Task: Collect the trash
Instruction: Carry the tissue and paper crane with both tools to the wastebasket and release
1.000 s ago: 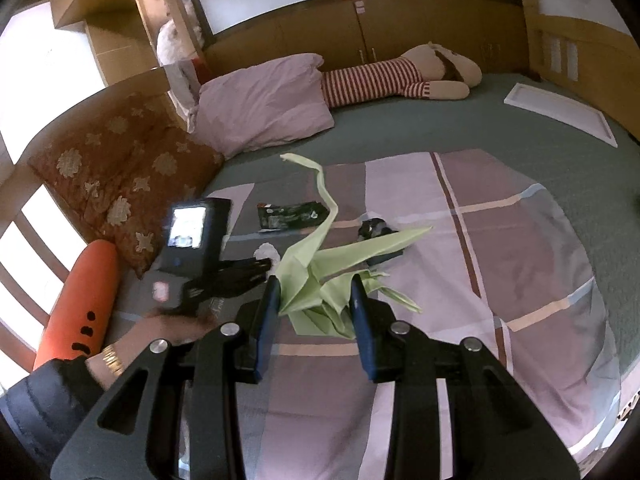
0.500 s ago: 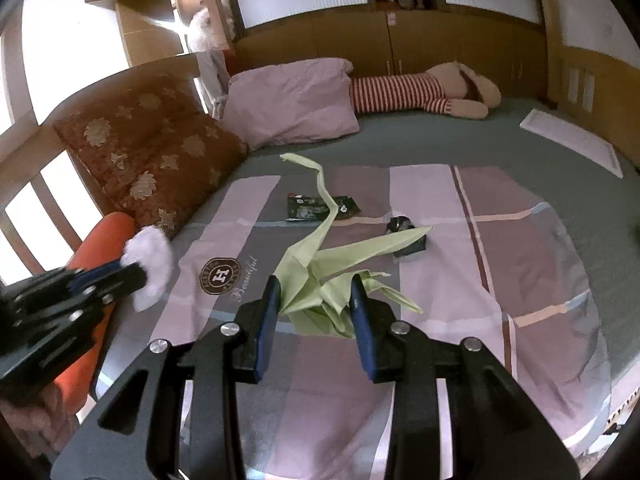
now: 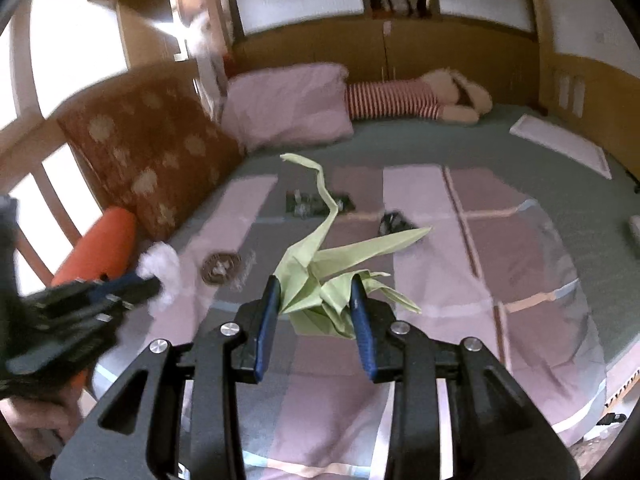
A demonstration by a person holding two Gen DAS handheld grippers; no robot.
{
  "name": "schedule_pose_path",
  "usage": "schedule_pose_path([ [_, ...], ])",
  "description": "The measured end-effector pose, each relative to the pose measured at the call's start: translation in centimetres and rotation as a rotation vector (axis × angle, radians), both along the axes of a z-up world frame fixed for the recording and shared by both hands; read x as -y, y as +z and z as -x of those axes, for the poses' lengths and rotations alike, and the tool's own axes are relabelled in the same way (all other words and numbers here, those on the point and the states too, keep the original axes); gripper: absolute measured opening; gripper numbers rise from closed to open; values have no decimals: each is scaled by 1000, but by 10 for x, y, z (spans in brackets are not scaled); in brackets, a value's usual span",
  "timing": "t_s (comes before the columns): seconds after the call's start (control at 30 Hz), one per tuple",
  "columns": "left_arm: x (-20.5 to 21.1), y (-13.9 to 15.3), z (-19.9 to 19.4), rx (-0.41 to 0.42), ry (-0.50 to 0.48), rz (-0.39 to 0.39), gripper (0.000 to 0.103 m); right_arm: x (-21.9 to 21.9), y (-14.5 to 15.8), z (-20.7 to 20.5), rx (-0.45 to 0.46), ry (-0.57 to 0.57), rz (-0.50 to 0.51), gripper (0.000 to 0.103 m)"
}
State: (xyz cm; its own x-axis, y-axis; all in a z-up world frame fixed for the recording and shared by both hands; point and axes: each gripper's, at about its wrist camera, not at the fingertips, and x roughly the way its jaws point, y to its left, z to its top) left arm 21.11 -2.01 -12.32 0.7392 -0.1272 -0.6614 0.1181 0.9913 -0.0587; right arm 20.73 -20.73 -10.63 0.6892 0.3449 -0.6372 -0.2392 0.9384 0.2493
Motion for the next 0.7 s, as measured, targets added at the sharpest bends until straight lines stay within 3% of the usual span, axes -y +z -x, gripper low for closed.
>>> schedule_pose_path([
  [0.13,5,-2,4,-10,-34,3,17,48,32,47,80,-73,-19,35],
  [0.2,11,-4,6,-10,-60,-8,17,85,38,79,98,-138,28,35],
  [0.33,25,-6,12,-22,-124,3,17,165,26,138,43,-307,80,36],
  [0.47,63,1,23,-26,-260,39,17,233,-2,186,-32,-476,137,37],
  [0.53,99,6,33,-22,-363,32,17,266,-28,203,-104,-541,136,52],
  [0.57,124,8,39,-31,-431,33,17,276,-39,206,-139,-554,131,68],
  [0.63,163,11,50,-50,-527,42,17,299,-59,217,-208,-625,115,73],
  [0.7,208,16,65,-63,-624,53,17,321,-60,236,-202,-704,49,73],
])
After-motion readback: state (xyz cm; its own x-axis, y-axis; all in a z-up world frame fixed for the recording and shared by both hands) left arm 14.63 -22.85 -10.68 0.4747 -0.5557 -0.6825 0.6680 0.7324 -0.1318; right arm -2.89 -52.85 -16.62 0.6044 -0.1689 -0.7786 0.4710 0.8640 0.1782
